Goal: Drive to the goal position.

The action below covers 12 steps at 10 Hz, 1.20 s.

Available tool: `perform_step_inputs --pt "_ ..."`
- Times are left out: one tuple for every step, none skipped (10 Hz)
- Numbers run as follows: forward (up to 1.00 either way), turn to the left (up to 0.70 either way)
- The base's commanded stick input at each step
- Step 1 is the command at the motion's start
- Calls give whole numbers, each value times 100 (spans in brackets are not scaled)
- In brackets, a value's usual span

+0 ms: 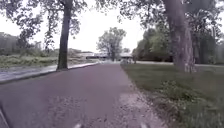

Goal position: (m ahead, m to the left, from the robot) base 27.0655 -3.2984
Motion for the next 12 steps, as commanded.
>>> perform_step_inputs --pt "70 35" --pt "70 30" --pt "70 25" --pt "70 0" --pt "70 0" --pt "70 0" --pt "70 0" --pt "70 0" --pt "70 0" --pt "70 0" --pt "70 0" --pt "70 0"
